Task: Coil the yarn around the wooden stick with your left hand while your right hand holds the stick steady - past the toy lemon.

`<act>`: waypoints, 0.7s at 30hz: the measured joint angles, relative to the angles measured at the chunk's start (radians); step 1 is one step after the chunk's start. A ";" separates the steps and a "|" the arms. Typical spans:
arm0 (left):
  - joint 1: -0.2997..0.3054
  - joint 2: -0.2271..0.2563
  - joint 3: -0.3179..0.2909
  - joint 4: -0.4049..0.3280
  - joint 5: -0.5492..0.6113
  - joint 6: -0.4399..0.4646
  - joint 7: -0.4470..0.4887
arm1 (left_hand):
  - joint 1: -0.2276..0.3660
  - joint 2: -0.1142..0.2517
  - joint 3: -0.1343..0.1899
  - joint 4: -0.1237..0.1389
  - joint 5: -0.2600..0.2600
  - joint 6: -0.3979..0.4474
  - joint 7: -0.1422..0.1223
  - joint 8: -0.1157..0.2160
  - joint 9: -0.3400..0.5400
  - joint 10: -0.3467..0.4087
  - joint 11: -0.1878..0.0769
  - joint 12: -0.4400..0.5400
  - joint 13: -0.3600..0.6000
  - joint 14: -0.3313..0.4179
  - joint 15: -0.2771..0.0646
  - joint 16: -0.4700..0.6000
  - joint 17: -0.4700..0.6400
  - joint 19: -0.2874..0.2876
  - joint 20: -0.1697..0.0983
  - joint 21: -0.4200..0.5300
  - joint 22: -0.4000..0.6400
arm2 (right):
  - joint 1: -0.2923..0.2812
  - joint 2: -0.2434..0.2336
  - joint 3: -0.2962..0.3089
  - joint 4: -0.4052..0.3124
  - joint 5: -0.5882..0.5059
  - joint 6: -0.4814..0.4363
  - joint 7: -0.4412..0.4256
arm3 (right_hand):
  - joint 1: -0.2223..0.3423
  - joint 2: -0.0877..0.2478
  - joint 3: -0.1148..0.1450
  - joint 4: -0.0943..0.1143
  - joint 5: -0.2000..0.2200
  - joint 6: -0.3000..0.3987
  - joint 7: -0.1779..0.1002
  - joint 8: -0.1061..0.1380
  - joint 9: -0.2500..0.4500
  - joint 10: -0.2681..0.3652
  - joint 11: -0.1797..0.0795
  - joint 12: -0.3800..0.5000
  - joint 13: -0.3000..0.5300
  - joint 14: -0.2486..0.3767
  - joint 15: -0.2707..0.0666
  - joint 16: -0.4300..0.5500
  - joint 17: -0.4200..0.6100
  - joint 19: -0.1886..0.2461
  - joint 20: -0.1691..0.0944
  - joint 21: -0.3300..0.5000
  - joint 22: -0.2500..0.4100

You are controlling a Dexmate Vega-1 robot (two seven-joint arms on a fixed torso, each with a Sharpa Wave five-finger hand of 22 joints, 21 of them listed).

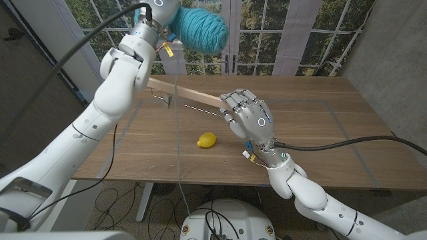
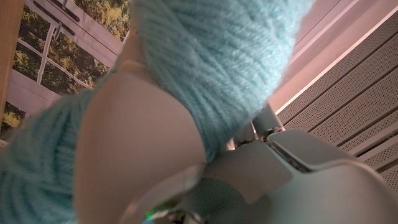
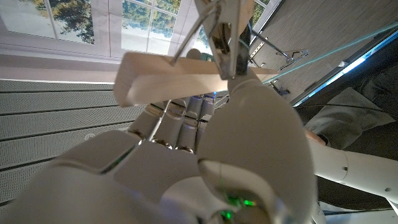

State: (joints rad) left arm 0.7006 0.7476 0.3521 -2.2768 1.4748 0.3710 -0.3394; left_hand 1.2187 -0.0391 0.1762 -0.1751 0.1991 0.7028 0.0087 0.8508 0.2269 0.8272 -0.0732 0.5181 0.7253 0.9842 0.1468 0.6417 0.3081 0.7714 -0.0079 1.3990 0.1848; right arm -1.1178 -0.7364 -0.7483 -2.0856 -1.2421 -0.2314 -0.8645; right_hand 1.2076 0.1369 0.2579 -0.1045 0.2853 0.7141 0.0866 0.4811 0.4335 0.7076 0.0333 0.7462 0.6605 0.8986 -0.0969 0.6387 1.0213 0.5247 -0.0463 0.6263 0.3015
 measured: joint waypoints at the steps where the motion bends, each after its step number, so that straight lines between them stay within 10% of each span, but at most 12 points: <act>1: -0.014 -0.007 0.008 0.002 -0.003 -0.002 -0.002 | 0.000 0.000 0.000 0.000 0.000 0.000 0.000 0.000 0.000 0.000 0.000 0.000 0.000 0.000 0.000 0.000 0.000 0.000 0.000 0.000 -0.001 | 0.001 0.000 -0.001 -0.001 0.000 0.011 0.008 | 0.000 0.000 0.000 0.000 0.000 0.000 0.000 0.002 0.000 0.000 0.000 0.000 0.000 0.000 0.000 0.000 0.002 0.000 0.000 0.000 0.000; 21: -0.113 -0.051 0.070 0.047 -0.012 0.006 -0.086 | 0.000 0.000 0.000 0.000 0.000 0.000 0.000 0.000 -0.001 0.006 0.005 -0.012 0.012 0.002 -0.002 -0.005 0.013 -0.005 -0.005 0.011 -0.001 | -0.002 0.000 0.039 -0.037 0.129 0.162 0.097 | 0.000 0.000 -0.004 0.004 0.007 -0.002 -0.002 0.005 0.001 0.005 -0.005 -0.009 0.005 0.006 -0.005 -0.023 0.027 -0.011 -0.003 0.021 -0.009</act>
State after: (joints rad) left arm 0.5876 0.6965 0.4218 -2.2297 1.4629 0.3769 -0.4253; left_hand 1.2187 -0.0391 0.1762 -0.1752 0.1991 0.7029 0.0088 0.8504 0.2256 0.8328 -0.0679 0.5064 0.7377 0.9861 0.1450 0.6368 0.3216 0.7660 -0.0133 1.4098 0.1842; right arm -1.1199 -0.7362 -0.7097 -2.1225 -1.1134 -0.0694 -0.7677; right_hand 1.2075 0.1370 0.2538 -0.1005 0.2927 0.7126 0.0851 0.4860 0.4341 0.7128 0.0282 0.7375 0.6652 0.9043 -0.1024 0.6162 1.0484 0.5137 -0.0494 0.6474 0.2921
